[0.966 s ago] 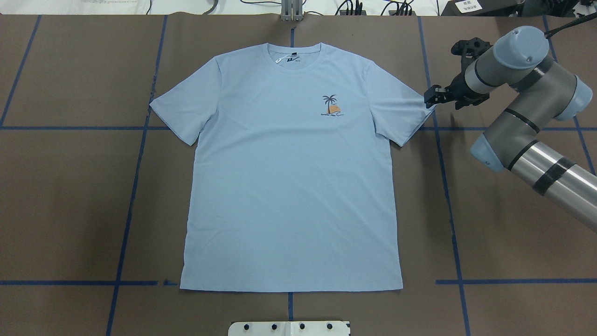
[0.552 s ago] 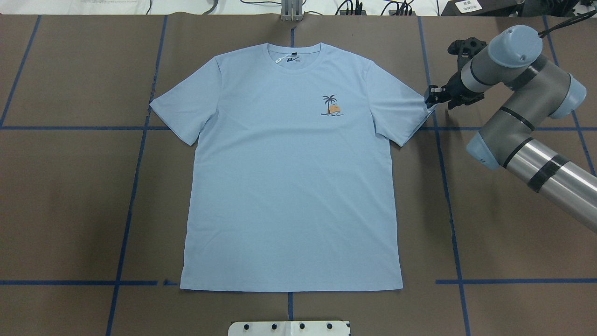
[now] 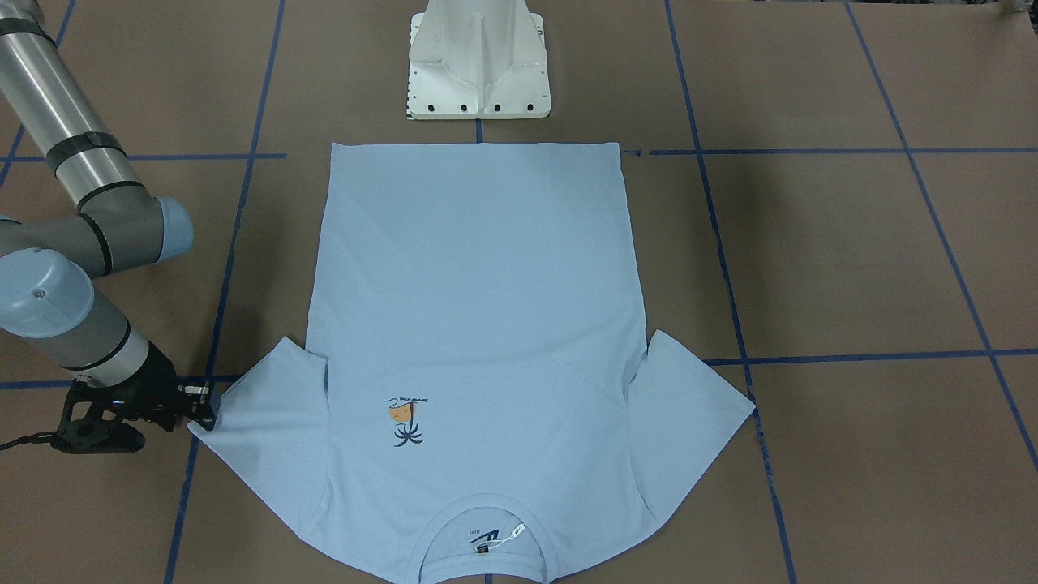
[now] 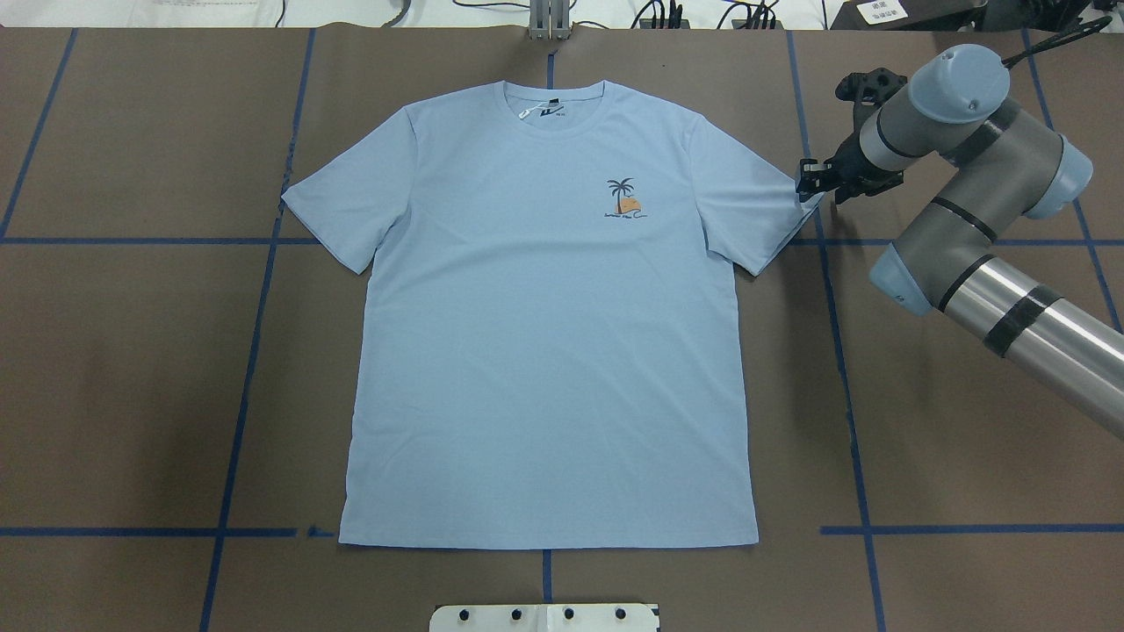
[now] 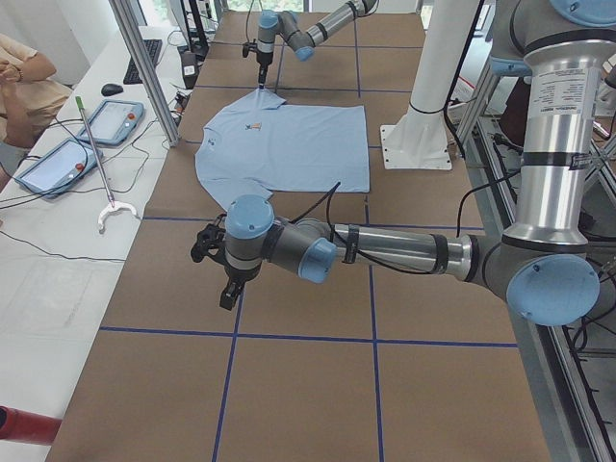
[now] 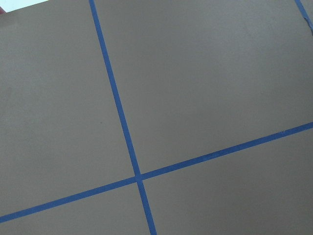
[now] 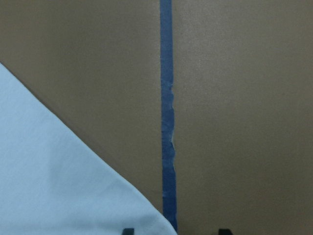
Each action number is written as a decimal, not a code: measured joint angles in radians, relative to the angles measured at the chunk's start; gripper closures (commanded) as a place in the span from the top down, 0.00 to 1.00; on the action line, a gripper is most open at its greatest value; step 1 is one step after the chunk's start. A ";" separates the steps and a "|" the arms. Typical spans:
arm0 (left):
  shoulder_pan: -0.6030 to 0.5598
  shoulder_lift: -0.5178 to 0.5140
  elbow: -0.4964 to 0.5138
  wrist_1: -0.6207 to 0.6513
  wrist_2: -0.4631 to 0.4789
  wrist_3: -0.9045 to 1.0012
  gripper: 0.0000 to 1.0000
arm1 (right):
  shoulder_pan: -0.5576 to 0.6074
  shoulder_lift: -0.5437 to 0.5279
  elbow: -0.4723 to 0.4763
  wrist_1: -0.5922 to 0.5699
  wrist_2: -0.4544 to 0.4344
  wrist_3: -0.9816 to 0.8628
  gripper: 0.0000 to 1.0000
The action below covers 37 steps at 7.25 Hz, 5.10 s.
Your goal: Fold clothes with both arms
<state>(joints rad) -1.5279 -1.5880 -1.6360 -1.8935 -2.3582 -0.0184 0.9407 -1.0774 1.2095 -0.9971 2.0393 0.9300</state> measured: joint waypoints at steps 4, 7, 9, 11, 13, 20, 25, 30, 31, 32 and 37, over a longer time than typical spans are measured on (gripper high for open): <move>0.000 0.000 -0.006 -0.002 -0.001 0.000 1.00 | -0.003 0.033 0.030 -0.001 0.014 0.021 0.00; -0.001 -0.001 -0.014 -0.010 -0.002 -0.002 1.00 | -0.073 0.179 0.002 -0.009 -0.009 0.212 0.00; 0.000 -0.001 -0.015 -0.039 -0.004 -0.005 1.00 | -0.107 0.296 -0.097 -0.011 -0.054 0.292 0.00; 0.002 -0.004 -0.015 -0.050 -0.004 -0.007 1.00 | -0.141 0.336 -0.132 -0.008 -0.115 0.316 1.00; 0.016 -0.018 -0.016 -0.059 -0.033 -0.066 1.00 | -0.176 0.354 -0.122 -0.005 -0.167 0.313 1.00; 0.246 -0.171 0.002 -0.319 -0.048 -0.666 1.00 | -0.120 0.185 0.166 0.002 -0.167 0.311 1.00; 0.428 -0.377 0.248 -0.330 0.073 -0.831 0.93 | -0.071 0.015 0.302 0.002 -0.098 0.251 1.00; 0.533 -0.468 0.467 -0.479 0.199 -0.938 0.82 | -0.065 -0.100 0.422 0.002 -0.094 0.248 1.00; 0.552 -0.489 0.481 -0.484 0.217 -0.970 0.81 | -0.066 -0.101 0.422 0.002 -0.096 0.248 1.00; 0.566 -0.505 0.490 -0.487 0.225 -0.983 0.79 | -0.067 -0.101 0.419 0.001 -0.098 0.248 1.00; 0.593 -0.525 0.522 -0.489 0.229 -0.989 0.68 | -0.068 -0.099 0.412 -0.002 -0.098 0.248 1.00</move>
<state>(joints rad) -0.9351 -2.1135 -1.1142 -2.3828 -2.1292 -1.0074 0.8728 -1.1766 1.6215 -0.9989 1.9418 1.1781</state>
